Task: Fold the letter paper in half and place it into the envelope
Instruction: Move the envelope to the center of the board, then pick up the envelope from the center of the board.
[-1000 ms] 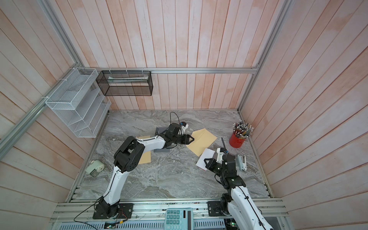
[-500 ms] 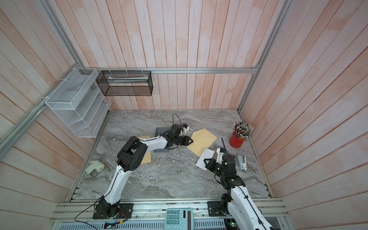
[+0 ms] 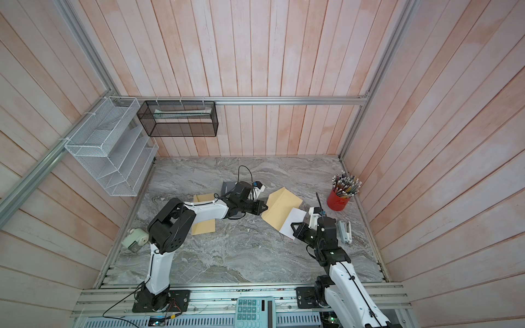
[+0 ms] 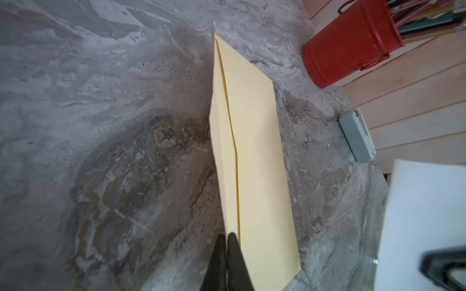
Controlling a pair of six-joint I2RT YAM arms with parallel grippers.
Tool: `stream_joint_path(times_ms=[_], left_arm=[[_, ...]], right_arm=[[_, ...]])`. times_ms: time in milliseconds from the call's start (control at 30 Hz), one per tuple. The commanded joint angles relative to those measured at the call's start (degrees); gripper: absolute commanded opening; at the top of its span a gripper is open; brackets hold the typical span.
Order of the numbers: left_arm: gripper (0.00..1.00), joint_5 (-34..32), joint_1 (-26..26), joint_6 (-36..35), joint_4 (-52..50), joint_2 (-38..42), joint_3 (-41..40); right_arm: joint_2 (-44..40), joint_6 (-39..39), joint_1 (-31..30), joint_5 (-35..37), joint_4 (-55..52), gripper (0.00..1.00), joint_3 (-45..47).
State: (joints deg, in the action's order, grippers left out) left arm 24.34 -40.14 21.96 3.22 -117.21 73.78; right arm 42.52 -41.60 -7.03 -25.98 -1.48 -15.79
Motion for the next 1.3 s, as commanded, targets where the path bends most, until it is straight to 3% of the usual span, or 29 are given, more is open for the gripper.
stream_joint_path(times_ms=[0,233,433,667,933,1267], left_arm=[[0.00,-3.09,0.37,-4.16,-1.25,5.38,-5.62],[0.00,-7.79,0.35,-2.28,0.13,15.53,-20.33],[0.00,-10.55,0.48,-1.56,1.46,20.14,-27.62],[0.01,-7.79,2.75,0.91,4.33,19.32,-29.44],[0.24,-5.33,3.29,2.55,6.22,17.64,-28.90],[0.25,-2.54,3.49,3.13,6.68,11.60,-25.99]], right_arm=[[0.51,1.98,0.26,0.16,-1.35,0.00,-2.10],[2.00,1.27,0.21,-0.19,0.61,0.00,-1.42],[3.15,0.26,0.26,-0.56,3.29,0.00,-0.90],[5.41,1.17,0.27,-0.75,3.62,0.00,-2.24],[6.45,0.64,0.26,-1.03,5.17,0.00,-2.16],[8.08,0.74,0.26,-1.27,6.49,0.00,-2.17]])
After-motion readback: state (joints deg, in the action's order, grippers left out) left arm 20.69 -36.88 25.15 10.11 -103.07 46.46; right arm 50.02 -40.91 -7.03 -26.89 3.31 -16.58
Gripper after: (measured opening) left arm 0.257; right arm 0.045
